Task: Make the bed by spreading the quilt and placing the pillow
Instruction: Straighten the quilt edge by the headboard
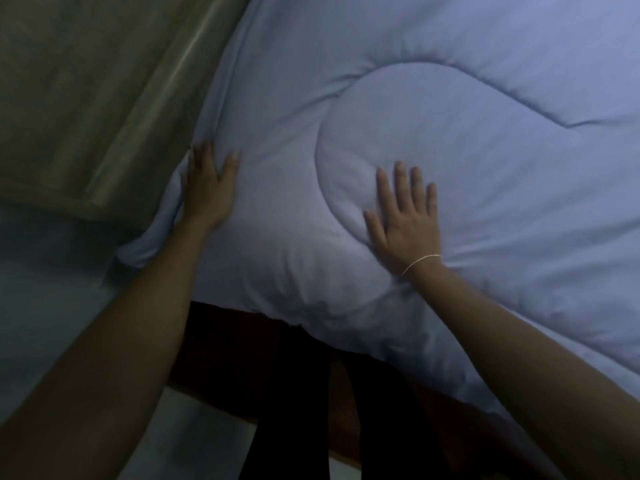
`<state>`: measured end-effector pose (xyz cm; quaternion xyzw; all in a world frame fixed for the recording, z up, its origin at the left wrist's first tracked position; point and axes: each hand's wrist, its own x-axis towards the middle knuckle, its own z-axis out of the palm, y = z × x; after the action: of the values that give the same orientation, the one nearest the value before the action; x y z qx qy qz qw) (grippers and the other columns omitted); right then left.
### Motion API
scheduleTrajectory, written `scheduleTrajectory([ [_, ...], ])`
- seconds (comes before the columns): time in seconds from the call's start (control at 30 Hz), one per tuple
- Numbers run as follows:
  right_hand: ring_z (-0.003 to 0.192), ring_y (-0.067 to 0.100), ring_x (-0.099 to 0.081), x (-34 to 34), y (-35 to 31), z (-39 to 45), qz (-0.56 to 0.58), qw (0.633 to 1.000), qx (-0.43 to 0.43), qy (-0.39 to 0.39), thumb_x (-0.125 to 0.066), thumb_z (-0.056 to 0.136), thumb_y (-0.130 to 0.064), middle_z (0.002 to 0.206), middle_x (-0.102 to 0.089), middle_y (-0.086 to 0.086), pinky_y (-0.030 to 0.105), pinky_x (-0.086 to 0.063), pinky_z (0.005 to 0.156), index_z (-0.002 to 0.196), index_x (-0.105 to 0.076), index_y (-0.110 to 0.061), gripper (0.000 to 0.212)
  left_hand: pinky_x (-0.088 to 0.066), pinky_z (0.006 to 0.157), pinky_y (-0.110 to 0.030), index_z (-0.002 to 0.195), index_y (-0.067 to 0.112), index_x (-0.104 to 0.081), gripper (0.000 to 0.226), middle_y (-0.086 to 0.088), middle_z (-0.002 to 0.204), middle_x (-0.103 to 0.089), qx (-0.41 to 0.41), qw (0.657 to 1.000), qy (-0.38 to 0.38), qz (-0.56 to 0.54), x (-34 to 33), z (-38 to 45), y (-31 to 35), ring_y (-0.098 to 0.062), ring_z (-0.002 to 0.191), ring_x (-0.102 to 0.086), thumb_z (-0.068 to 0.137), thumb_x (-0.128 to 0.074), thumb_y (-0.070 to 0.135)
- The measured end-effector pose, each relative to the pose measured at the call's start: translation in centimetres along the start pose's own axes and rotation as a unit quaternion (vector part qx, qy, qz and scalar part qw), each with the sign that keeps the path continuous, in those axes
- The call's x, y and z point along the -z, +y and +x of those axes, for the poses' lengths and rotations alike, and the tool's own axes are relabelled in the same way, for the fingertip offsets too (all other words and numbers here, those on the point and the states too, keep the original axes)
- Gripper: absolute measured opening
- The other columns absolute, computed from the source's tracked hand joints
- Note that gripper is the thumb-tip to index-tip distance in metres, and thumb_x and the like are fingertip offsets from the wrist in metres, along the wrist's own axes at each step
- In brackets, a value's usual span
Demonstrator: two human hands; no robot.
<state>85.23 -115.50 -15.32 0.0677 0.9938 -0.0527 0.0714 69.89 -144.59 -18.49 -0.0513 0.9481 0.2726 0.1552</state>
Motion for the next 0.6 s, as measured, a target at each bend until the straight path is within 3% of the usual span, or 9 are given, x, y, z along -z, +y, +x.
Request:
scheduleTrajectory([
  [0.1, 0.147, 0.033, -0.008, -0.6, -0.9, -3.1, -0.002, 1.000, 0.028, 0.001, -0.027, 0.094, -0.056, 0.160, -0.012, 0.011, 0.052, -0.009, 0.118, 0.152, -0.015, -0.021, 0.068, -0.007, 0.120, -0.041, 0.150, 0.015, -0.012, 0.079, -0.013, 0.158, -0.013, 0.030, 0.999, -0.035, -0.010, 0.4, 0.6, 0.4, -0.026, 0.146, -0.011, 0.090, -0.025, 0.066],
  [0.2, 0.145, 0.039, -0.014, -1.6, -1.9, -6.7, -0.013, 0.993, 0.115, -0.008, -0.036, 0.091, -0.057, 0.158, -0.017, 0.014, 0.056, -0.017, 0.115, 0.151, -0.021, -0.019, 0.072, -0.007, 0.119, -0.047, 0.150, 0.008, -0.011, 0.077, -0.019, 0.157, -0.011, 0.024, 0.999, 0.019, 0.040, 0.8, -0.7, 1.6, -0.033, 0.145, -0.009, 0.094, -0.026, 0.058],
  [0.27, 0.143, 0.043, -0.018, -2.8, -2.1, -9.8, -0.035, 0.975, 0.219, -0.025, -0.043, 0.088, -0.055, 0.157, -0.020, 0.013, 0.057, -0.021, 0.113, 0.150, -0.025, -0.020, 0.074, -0.006, 0.118, -0.050, 0.150, 0.008, -0.013, 0.073, -0.023, 0.156, -0.011, -0.057, 0.992, 0.068, 0.090, 0.3, -3.3, 2.6, -0.039, 0.144, -0.008, 0.095, -0.029, 0.052],
  [0.37, 0.145, 0.038, -0.014, -4.1, -1.6, -13.8, -0.069, 0.936, 0.339, -0.065, -0.051, 0.083, -0.042, 0.159, -0.019, 0.007, 0.054, -0.016, 0.116, 0.149, -0.027, -0.024, 0.073, -0.007, 0.115, -0.053, 0.150, 0.016, -0.017, 0.066, -0.018, 0.157, -0.014, -0.252, 0.944, 0.038, 0.209, -2.2, -8.1, 3.1, -0.037, 0.144, -0.012, 0.095, -0.027, 0.052],
  [0.47, 0.147, 0.032, -0.010, -3.8, -0.6, -15.0, -0.058, 0.895, 0.432, -0.100, -0.054, 0.075, -0.038, 0.159, -0.020, 0.004, 0.053, -0.008, 0.118, 0.137, -0.048, -0.026, 0.063, -0.014, 0.114, -0.057, 0.150, 0.016, -0.019, 0.062, -0.018, 0.156, -0.019, -0.283, 0.925, 0.040, 0.250, -3.9, -11.1, 2.2, -0.037, 0.143, -0.017, 0.097, -0.023, 0.049],
  [0.53, 0.147, 0.029, -0.016, -2.3, 0.4, -14.8, -0.018, 0.895, 0.438, -0.084, -0.054, 0.079, -0.037, 0.157, -0.023, 0.007, 0.050, -0.011, 0.118, 0.133, -0.053, -0.024, 0.056, -0.012, 0.113, -0.057, 0.149, 0.015, -0.020, 0.062, -0.021, 0.155, -0.019, -0.270, 0.932, 0.050, 0.236, -3.9, -11.7, 2.1, -0.039, 0.143, -0.017, 0.097, -0.025, 0.048],
  [0.6, 0.144, 0.031, -0.024, -0.5, 2.2, -14.1, -0.003, 0.944, 0.331, -0.016, -0.050, 0.083, -0.039, 0.155, -0.023, 0.011, 0.051, -0.018, 0.116, 0.143, -0.042, -0.024, 0.061, -0.010, 0.113, -0.058, 0.149, 0.014, -0.020, 0.064, -0.023, 0.154, -0.019, -0.294, 0.928, 0.046, 0.224, -4.0, -12.0, 2.9, -0.041, 0.142, -0.017, 0.096, -0.029, 0.049],
])
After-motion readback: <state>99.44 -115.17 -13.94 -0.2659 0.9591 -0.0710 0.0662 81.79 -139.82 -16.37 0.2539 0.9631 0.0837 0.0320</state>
